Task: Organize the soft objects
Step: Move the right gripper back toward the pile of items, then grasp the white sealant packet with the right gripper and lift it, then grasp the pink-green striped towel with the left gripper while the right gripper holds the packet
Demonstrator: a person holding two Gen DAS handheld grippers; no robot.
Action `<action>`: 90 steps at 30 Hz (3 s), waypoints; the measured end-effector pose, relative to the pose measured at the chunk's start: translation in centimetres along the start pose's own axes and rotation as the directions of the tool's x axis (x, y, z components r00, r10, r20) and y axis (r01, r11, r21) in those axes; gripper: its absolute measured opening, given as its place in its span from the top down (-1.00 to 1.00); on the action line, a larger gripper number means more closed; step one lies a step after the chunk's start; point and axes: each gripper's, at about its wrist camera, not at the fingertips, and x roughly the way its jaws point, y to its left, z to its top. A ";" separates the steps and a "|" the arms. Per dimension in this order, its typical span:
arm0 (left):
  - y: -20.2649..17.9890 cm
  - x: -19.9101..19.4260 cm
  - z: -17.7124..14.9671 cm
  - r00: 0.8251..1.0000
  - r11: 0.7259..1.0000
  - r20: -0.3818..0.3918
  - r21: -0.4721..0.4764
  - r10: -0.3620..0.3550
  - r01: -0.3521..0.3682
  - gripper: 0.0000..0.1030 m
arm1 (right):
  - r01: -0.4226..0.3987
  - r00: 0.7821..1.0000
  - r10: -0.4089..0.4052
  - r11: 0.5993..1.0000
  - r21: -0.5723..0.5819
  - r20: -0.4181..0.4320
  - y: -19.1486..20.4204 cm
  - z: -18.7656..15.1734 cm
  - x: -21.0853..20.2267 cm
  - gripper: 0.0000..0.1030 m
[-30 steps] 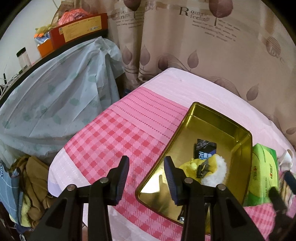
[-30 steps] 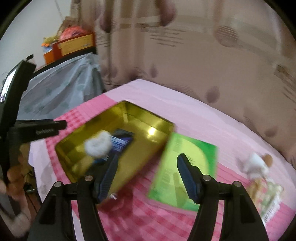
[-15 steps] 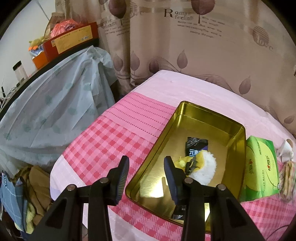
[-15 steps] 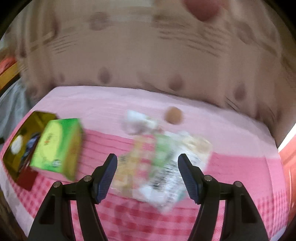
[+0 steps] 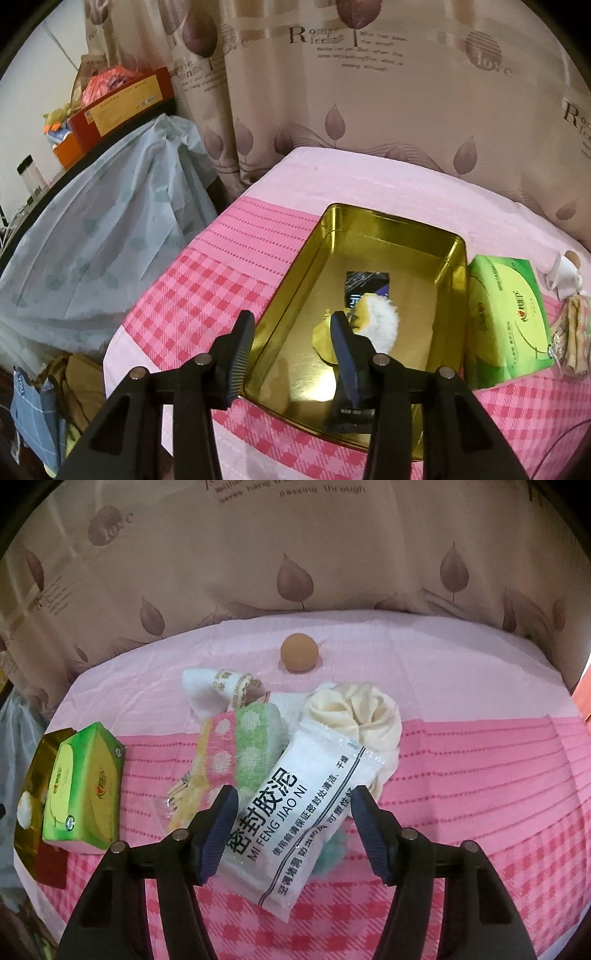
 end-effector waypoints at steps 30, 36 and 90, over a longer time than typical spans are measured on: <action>-19.1 -5.3 -1.7 0.957 0.902 -0.055 0.322 -0.284 0.286 0.15 | -0.058 0.998 0.058 0.998 -0.035 0.014 -4.6 -2.9 1.8 0.11; -22.4 -5.7 -2.2 0.941 0.870 -0.099 0.359 -0.324 0.338 0.15 | -0.105 0.994 0.105 0.994 -0.007 0.022 -5.5 -2.8 2.5 0.05; -37.9 -4.0 -4.1 0.838 0.695 -0.324 0.469 -0.439 0.545 0.58 | 0.044 0.996 -0.034 0.993 -0.112 0.083 -9.4 -8.3 -1.3 0.08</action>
